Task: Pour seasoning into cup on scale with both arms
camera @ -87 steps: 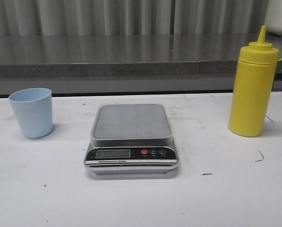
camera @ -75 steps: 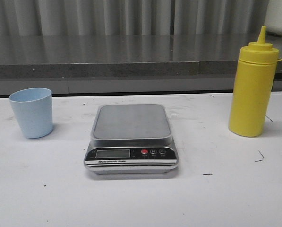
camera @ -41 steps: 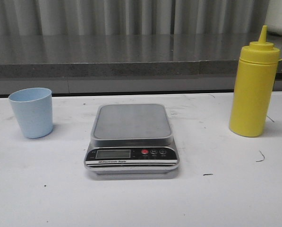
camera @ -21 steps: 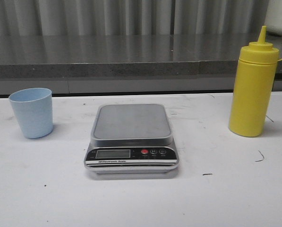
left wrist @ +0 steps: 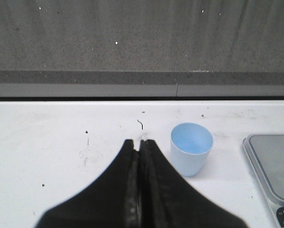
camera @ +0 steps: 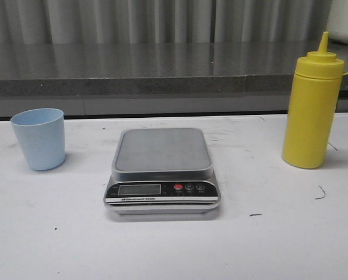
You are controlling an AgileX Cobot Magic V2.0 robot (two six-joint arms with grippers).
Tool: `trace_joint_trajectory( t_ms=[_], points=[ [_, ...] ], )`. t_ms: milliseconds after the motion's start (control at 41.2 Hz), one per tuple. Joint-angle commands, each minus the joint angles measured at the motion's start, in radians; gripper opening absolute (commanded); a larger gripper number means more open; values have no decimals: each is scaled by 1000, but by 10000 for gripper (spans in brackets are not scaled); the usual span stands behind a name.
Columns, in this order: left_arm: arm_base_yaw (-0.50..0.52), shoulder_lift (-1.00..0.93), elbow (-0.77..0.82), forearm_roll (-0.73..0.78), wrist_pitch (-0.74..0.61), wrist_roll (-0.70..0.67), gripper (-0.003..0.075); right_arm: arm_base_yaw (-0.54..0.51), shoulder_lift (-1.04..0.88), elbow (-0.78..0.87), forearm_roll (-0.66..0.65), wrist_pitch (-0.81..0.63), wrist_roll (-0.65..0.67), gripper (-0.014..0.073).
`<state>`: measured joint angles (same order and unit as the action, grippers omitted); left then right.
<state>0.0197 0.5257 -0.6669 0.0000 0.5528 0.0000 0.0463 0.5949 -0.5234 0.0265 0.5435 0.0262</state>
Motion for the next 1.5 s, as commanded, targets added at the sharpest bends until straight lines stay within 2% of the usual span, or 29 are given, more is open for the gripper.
trace_joint_trajectory(
  t_ms=[0, 73, 170, 243, 316, 607, 801, 1165, 1481],
  points=[
    [3, 32, -25, -11, -57, -6, -8, 0, 33, -25, -2, -72, -5, 20],
    [3, 51, -25, -11, -49, -6, 74, 0, 43, -25, -2, -73, -5, 161],
    [3, 73, -25, -11, -49, -6, 281, 0, 45, -25, -2, -69, -5, 396],
    [3, 93, -25, -11, -51, -6, 444, 0, 45, -25, -2, -69, -5, 486],
    [-1, 125, -36, -35, -45, -6, 514, 0, 45, -25, -2, -69, -5, 508],
    [-121, 372, -216, -33, 161, 0, 512, 0, 45, -25, -2, -68, -5, 508],
    [-142, 603, -370, -39, 244, 0, 512, 0, 45, -25, -2, -68, -5, 508],
    [-142, 965, -632, -39, 291, 0, 512, 0, 45, -25, -2, -68, -5, 508],
    [-142, 1196, -771, -32, 286, 0, 512, 0, 45, -25, -2, -68, -5, 508]
  ],
)
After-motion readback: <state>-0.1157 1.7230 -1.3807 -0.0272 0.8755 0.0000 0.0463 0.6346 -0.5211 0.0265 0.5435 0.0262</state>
